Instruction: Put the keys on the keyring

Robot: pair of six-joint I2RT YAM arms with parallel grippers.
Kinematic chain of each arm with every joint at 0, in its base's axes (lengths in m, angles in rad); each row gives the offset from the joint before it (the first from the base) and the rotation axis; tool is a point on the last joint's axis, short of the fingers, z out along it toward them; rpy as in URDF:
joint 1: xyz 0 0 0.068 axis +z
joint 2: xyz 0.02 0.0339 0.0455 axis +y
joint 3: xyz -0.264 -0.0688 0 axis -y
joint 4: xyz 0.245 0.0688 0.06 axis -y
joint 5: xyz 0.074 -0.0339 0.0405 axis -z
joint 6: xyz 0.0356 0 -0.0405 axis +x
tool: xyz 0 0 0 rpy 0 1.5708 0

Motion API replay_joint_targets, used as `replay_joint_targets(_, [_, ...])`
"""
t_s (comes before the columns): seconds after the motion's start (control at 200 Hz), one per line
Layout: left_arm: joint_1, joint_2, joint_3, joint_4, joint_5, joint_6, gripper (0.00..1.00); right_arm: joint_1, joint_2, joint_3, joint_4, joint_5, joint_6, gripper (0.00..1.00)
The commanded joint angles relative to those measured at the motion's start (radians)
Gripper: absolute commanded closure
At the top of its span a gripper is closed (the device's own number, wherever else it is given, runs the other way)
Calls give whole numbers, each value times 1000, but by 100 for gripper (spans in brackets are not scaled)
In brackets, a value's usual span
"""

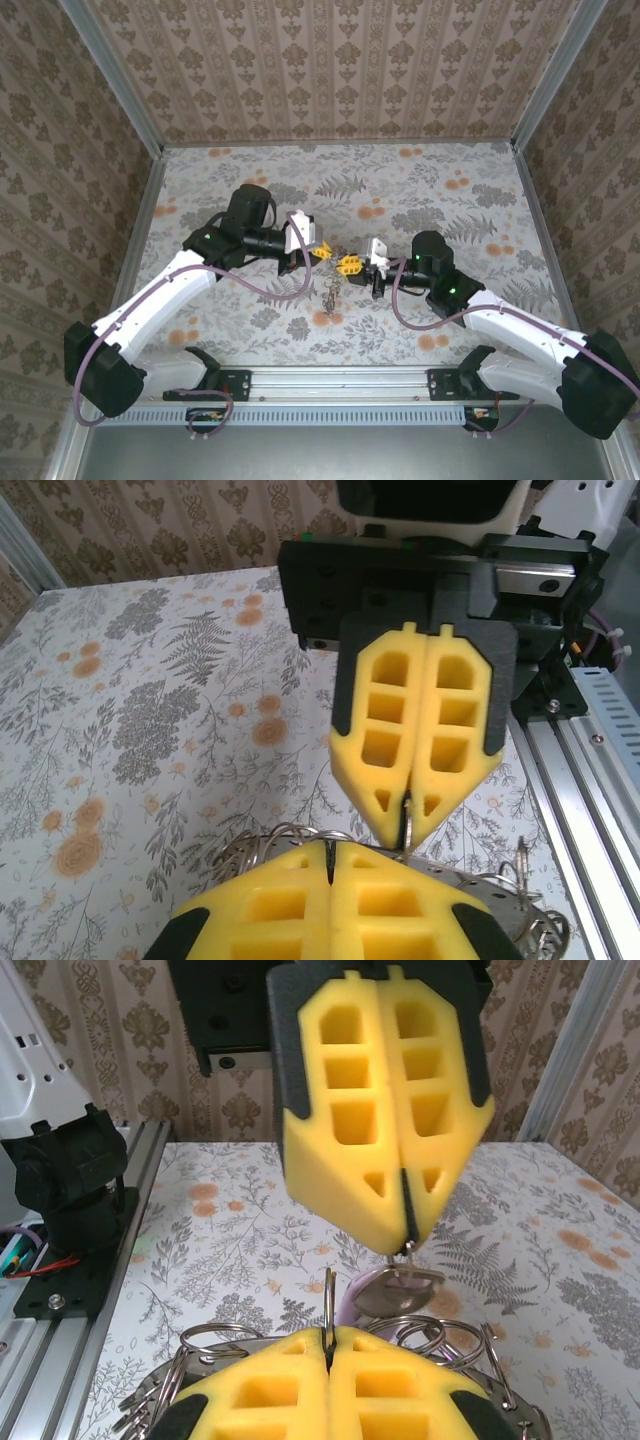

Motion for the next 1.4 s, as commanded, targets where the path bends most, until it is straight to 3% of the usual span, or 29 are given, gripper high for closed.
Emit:
replay_joint_targets(0.0, [-12, 3, 16, -15, 46, 31, 100, -9, 0, -2, 65, -38, 36, 100])
replay_joint_targets(0.75, [-26, 24, 39, -99, 90, 89, 100, -41, -8, -24, 121, -56, 82, 100])
replay_joint_targets(1.4, [-39, 13, 14, -76, 100, 113, 100, -106, 25, -50, 290, -44, 270, 100])
